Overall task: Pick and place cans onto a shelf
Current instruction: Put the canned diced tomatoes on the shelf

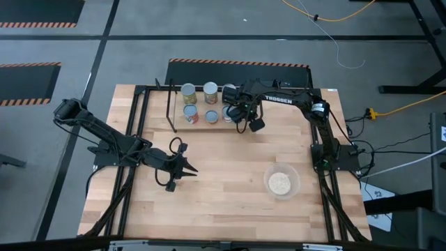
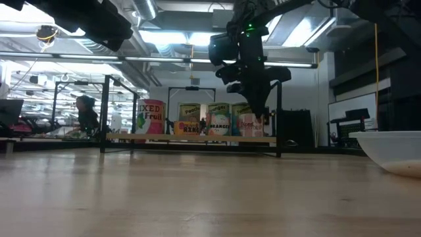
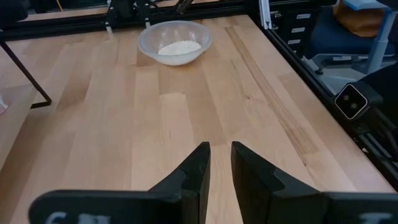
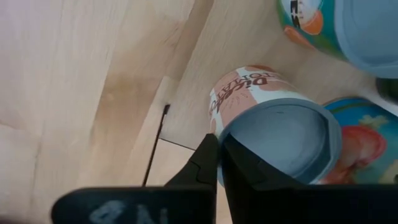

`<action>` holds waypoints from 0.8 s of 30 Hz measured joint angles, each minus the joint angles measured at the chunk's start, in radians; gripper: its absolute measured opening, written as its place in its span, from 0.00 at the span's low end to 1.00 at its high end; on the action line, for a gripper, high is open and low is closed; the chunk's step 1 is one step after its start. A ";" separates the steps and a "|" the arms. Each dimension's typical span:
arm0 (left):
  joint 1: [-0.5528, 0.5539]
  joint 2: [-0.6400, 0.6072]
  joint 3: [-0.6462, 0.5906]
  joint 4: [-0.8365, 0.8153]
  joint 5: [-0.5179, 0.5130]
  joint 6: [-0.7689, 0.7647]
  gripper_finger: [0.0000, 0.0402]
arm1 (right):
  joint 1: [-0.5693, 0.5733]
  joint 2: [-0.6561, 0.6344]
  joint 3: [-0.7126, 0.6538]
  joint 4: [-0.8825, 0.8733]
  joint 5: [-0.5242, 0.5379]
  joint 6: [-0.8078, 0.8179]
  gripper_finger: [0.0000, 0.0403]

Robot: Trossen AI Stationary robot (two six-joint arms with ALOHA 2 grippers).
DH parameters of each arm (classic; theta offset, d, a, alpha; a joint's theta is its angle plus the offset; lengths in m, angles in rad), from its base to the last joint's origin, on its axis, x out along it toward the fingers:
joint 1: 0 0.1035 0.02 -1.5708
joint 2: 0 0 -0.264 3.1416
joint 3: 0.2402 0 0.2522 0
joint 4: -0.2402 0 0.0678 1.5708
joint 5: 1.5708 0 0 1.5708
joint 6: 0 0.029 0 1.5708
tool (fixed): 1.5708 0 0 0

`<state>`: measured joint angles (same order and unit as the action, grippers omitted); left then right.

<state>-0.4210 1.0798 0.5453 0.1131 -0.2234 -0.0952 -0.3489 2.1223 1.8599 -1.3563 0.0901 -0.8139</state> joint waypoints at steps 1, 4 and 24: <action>0.000 0.000 0.000 0.000 0.000 0.000 0.15 | 0.000 0.000 0.000 0.001 0.000 0.000 0.04; 0.000 0.000 0.000 0.000 0.000 0.000 0.15 | 0.000 0.001 0.000 0.005 0.000 -0.001 0.07; 0.000 0.000 0.000 0.000 0.000 0.000 0.15 | 0.002 0.004 0.009 -0.004 0.044 -0.001 0.15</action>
<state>-0.4211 1.0798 0.5453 0.1131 -0.2235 -0.0948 -0.3466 2.1268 1.8685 -1.3606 0.1338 -0.8146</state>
